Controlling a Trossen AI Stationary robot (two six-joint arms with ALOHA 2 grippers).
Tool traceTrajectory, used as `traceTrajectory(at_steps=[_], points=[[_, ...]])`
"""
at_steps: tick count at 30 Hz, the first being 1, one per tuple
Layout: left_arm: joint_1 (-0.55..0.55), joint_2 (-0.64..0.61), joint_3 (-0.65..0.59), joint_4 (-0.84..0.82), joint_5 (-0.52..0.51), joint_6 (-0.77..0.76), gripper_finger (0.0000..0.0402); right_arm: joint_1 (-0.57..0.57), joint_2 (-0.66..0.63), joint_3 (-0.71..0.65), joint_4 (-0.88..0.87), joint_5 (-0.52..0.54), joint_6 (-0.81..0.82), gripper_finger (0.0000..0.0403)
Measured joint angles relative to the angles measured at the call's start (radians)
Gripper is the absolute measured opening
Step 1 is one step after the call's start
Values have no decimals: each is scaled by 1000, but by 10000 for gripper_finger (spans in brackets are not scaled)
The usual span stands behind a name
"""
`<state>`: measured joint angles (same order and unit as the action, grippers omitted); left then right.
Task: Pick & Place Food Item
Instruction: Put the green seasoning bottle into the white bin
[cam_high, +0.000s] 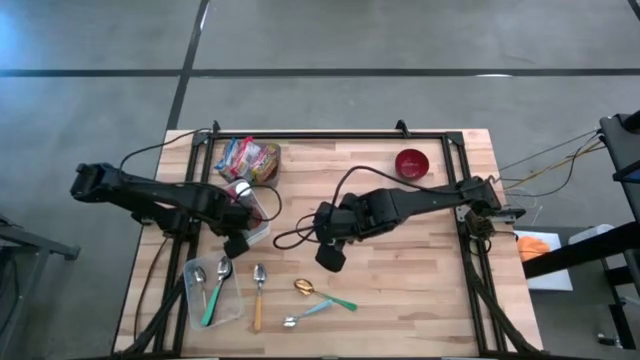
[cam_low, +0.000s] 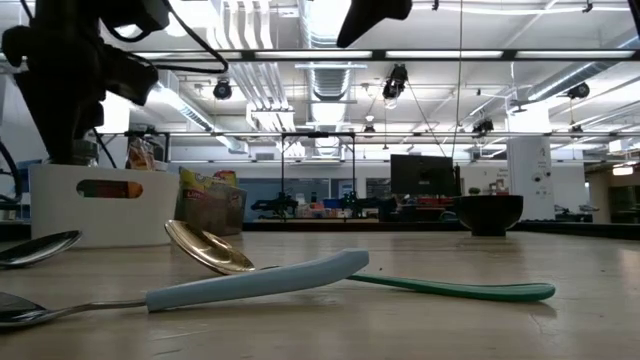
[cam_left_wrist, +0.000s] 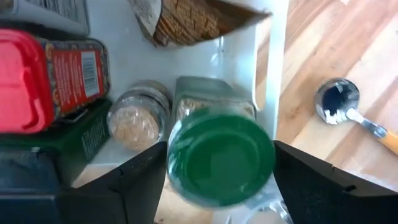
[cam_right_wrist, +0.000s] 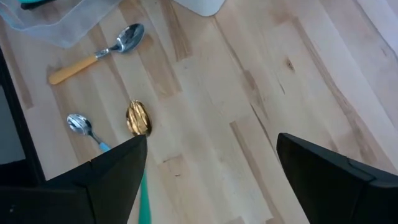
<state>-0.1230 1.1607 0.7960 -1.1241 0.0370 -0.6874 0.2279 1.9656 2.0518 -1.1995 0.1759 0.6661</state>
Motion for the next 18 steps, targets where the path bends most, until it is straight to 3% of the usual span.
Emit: traceTrajectory(at_steps=[11,18], points=[[-1,-52,56,-30,0,-46,287,66,0,-126,26,-1,85,356],[-1,-84,95,-35,-14,-46,288,93,0,-300,264,-80,198,318]])
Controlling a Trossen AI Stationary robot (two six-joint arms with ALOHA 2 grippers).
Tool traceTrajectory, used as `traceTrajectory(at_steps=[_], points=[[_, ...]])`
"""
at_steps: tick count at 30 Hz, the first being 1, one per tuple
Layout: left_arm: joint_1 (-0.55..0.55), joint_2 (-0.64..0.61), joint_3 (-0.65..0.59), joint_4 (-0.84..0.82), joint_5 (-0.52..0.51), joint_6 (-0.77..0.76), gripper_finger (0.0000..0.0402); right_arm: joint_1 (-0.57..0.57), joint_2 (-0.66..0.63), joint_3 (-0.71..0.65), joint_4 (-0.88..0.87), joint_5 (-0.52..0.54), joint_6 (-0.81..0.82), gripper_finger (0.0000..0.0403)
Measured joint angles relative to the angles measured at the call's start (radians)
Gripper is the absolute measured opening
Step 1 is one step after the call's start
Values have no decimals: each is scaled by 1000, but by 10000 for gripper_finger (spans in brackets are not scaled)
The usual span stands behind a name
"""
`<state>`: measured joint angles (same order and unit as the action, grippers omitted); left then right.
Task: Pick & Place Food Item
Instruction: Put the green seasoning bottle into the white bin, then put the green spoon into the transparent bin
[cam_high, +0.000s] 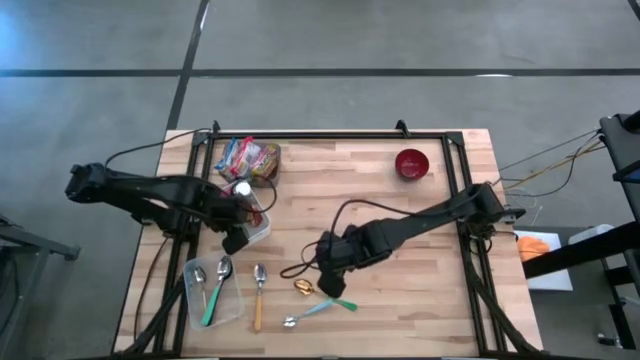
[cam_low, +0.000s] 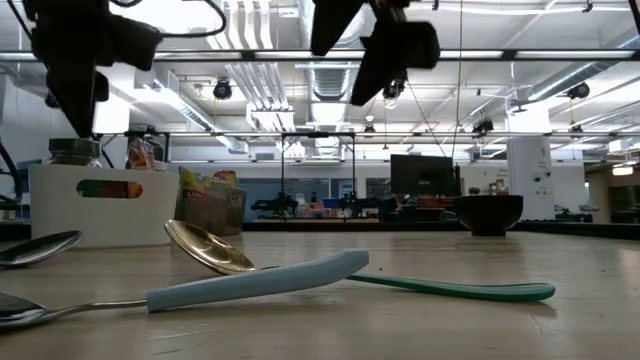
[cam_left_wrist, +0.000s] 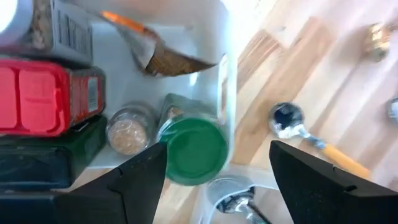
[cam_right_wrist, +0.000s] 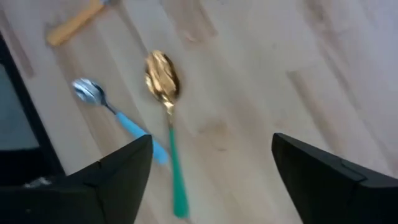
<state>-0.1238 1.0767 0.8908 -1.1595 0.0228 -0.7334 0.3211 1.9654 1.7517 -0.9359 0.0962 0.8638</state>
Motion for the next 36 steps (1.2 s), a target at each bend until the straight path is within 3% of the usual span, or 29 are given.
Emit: traceTrajectory(at_steps=[9,16,24,30,36], points=[[-2,-52,91,-11,0,-1,288,0,0,-118,153,-20,50,227],[-2,-80,104,-5,-4,-8,288,3,42,-149,238,-119,53,203],[-2,-79,103,-9,-4,-3,288,4,201,-7,213,-168,8,202],[-2,-79,103,-12,-4,2,288,11,319,141,33,-120,-41,202],[-2,-80,102,-12,-4,4,288,46,430,267,-8,-127,-100,202]])
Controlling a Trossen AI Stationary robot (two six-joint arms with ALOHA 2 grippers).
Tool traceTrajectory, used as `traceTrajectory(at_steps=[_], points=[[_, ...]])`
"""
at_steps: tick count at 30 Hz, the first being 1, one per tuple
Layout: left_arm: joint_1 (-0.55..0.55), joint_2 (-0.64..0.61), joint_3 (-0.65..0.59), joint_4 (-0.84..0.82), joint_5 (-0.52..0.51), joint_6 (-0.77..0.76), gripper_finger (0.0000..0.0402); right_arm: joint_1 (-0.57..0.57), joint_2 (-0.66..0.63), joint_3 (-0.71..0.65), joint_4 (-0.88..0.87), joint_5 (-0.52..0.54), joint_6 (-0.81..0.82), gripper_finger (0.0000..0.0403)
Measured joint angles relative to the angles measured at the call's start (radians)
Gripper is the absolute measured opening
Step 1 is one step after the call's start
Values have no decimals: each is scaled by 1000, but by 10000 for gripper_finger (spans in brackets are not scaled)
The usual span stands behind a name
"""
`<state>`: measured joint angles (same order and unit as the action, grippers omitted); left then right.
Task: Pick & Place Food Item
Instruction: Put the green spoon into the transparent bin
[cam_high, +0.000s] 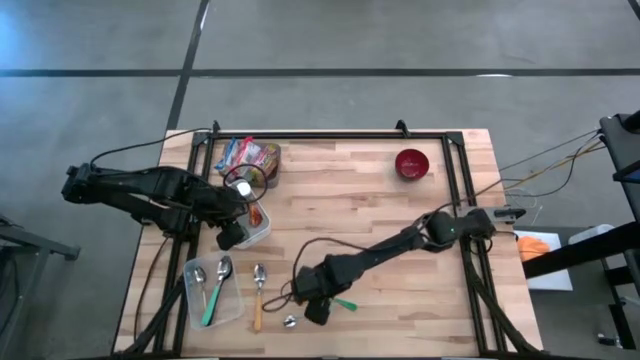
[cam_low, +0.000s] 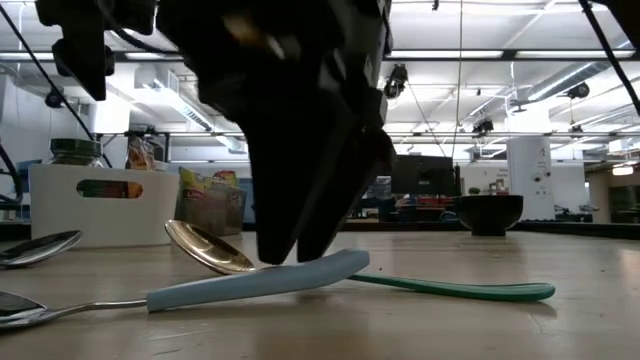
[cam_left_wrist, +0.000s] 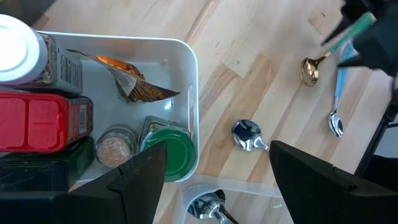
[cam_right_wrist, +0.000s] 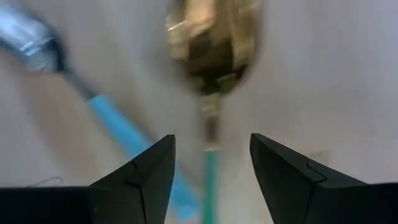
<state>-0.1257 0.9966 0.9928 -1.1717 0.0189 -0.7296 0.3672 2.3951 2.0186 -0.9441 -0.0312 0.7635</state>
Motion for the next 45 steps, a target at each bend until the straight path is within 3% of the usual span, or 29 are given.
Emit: traceTrajectory(at_steps=[6,17,21,27,37,45], points=[[0,0,0,1,0,0,288,19,28,56,-25,12,-1,201],[0,0,0,0,0,-1,288,8,20,-34,9,31,0,199],[0,0,0,0,0,-7,288,8,21,-37,2,36,0,159],[0,0,0,0,25,-12,288,7,22,-50,-6,104,-10,27],[0,0,-1,1,36,-33,288,0,-8,-61,-1,104,10,10],[-1,0,-1,38,38,-57,288,-7,-119,-69,-12,156,46,9]])
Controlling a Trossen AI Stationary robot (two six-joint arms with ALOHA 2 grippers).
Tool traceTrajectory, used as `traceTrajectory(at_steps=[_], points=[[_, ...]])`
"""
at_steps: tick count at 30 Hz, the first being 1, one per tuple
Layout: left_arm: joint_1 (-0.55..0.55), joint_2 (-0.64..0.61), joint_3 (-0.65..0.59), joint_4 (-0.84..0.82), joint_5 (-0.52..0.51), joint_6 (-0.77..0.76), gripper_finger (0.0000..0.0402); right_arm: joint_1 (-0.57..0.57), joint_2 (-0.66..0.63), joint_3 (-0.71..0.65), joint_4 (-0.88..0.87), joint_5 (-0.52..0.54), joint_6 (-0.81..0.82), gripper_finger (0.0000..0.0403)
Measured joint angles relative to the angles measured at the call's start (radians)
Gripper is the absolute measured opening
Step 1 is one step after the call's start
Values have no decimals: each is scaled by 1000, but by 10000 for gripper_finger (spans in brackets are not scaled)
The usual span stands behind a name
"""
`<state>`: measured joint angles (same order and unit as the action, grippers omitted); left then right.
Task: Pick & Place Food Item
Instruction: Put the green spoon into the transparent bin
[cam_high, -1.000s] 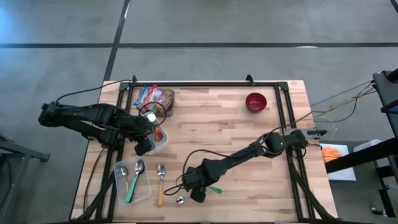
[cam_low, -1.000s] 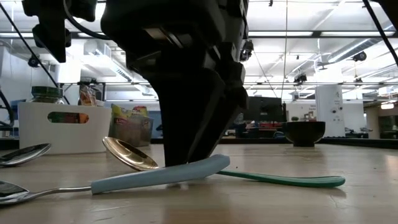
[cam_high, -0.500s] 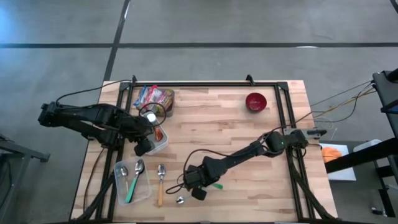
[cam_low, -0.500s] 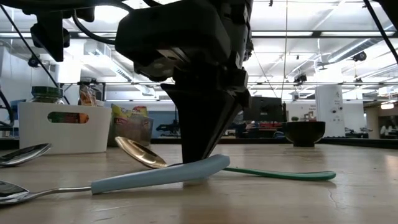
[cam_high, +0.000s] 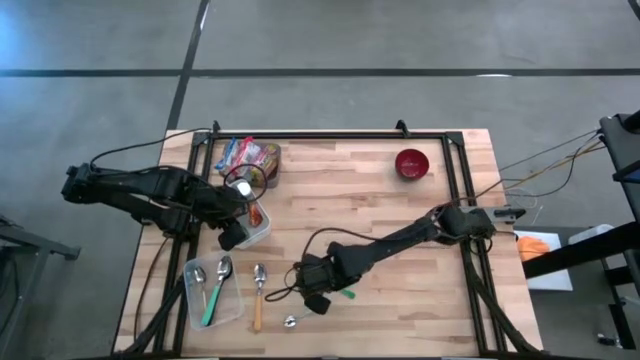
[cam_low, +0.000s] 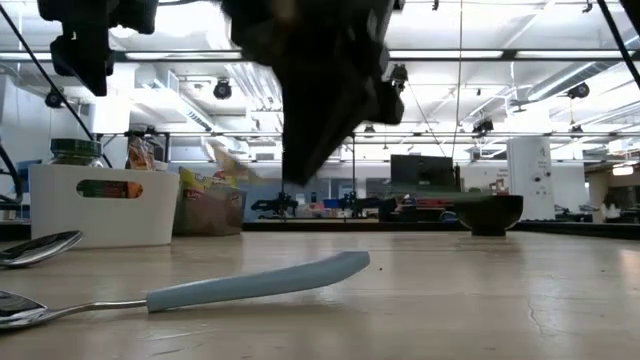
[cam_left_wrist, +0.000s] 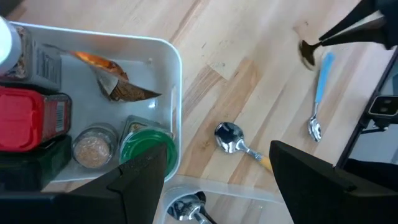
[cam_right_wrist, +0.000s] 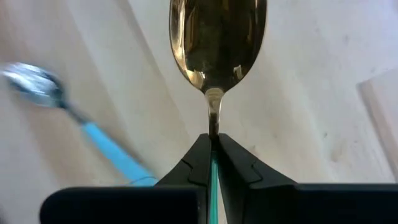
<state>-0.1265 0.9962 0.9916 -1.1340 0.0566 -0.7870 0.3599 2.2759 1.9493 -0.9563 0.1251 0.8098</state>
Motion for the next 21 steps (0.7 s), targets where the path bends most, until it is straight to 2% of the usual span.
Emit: traceTrajectory(at_steps=[6,10,14,18,21], points=[[-8,-4,0,59,-4,-33,288,-5,-103,-56,-6,60,58,8],[-44,-16,0,163,-32,-62,288,-6,-221,-97,11,169,115,8],[-110,-23,0,341,-158,-86,288,-5,-357,-178,79,281,145,8],[-183,-12,-35,612,-357,-83,288,-8,-505,-276,214,403,175,8],[-206,12,-72,769,-430,-54,288,-8,-593,-361,350,487,165,8]])
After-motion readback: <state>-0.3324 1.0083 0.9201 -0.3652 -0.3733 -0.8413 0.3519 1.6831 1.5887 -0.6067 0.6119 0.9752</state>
